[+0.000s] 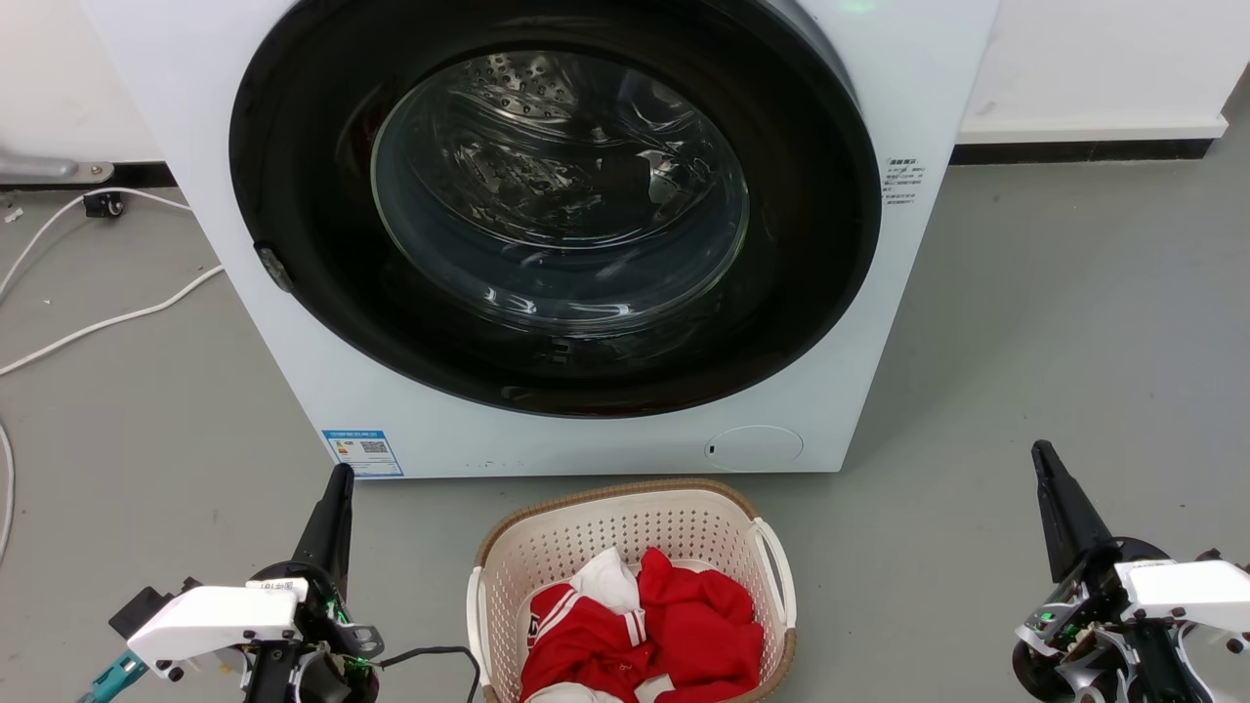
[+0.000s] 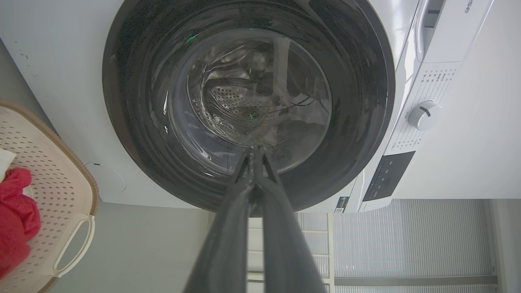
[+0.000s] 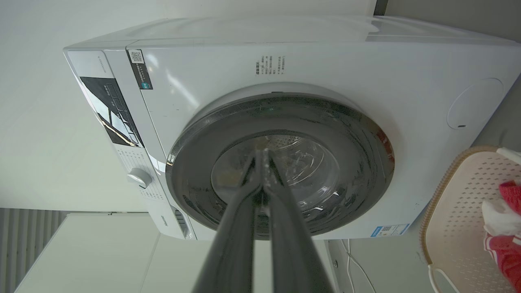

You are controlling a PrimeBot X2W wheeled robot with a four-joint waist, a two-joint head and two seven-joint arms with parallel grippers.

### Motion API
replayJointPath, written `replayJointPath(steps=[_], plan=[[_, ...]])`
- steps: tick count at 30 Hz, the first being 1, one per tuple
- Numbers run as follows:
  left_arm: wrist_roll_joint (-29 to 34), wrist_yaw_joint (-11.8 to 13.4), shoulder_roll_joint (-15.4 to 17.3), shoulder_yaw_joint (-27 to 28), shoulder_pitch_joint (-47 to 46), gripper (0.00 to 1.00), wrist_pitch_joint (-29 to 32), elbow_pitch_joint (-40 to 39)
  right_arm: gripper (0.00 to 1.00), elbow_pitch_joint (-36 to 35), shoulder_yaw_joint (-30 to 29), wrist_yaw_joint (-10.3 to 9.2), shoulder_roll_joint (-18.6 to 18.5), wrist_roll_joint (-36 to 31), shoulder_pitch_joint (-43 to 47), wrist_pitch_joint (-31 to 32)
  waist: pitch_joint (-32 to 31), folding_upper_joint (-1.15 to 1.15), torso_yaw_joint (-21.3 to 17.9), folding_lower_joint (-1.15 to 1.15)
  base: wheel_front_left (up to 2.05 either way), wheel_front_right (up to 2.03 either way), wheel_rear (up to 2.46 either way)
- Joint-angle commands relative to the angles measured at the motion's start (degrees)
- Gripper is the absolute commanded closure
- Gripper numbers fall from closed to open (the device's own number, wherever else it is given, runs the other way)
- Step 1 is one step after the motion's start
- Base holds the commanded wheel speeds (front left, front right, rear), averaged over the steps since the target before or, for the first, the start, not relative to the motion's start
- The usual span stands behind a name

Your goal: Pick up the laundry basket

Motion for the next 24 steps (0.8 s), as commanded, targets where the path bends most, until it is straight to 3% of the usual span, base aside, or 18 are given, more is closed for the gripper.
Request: replayJointPath(steps=[1,16,17,24], plan=[[0.15,-0.17,-0.08,0.21,-0.60,1.00,0.24,0.04,1.00,0.04,-0.08,0.00,0.23,-0.13,-0.70,0.20,0.00,0.00,0.00,0.00,0.00,0.00,0.00],[0.23,-0.17,-0.10,0.28,-0.61,1.00,0.21,0.04,1.00,0.06,-0.23,0.00,0.33,-0.28,-0.71,0.26,0.00,0.00,0.00,0.00,0.00,0.00,0.00],[0.02,0.00,-0.08,0.07,-0.01,0.00,0.16,0.00,0.00,0.00,-0.14,0.00,0.11,-0.08,-0.02,0.16,0.00,0.00,0.00,0.00,0.00,0.00,0.00],[0.41,0.03,-0.23,-1.54,0.51,0.00,-1.25,-0.04,0.00,-0.36,0.67,0.00,0.19,-0.48,0.89,-0.96,0.01,0.00,-0.01,0.00,0.00,0.00,0.00]])
